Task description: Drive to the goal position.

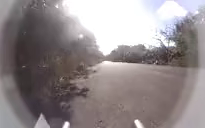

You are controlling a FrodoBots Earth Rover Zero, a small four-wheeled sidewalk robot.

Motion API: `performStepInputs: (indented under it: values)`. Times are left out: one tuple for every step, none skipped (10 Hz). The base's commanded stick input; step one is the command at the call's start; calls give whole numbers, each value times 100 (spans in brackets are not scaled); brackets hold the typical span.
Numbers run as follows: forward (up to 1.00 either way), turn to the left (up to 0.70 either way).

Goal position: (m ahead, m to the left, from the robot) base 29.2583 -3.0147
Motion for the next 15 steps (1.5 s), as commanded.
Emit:
performStepInputs:
  values:
    - [70, 0]
    - [70, 0]
    - [70, 0]
    - [70, 0]
    - [70, -18]
    - [70, -25]
    - [70, -31]
    - [70, -24]
    - [70, -17]
    - [70, -11]
    - [70, -5]
    - [70, 0]
    - [70, 0]
    - [70, 0]
    - [70, -2]
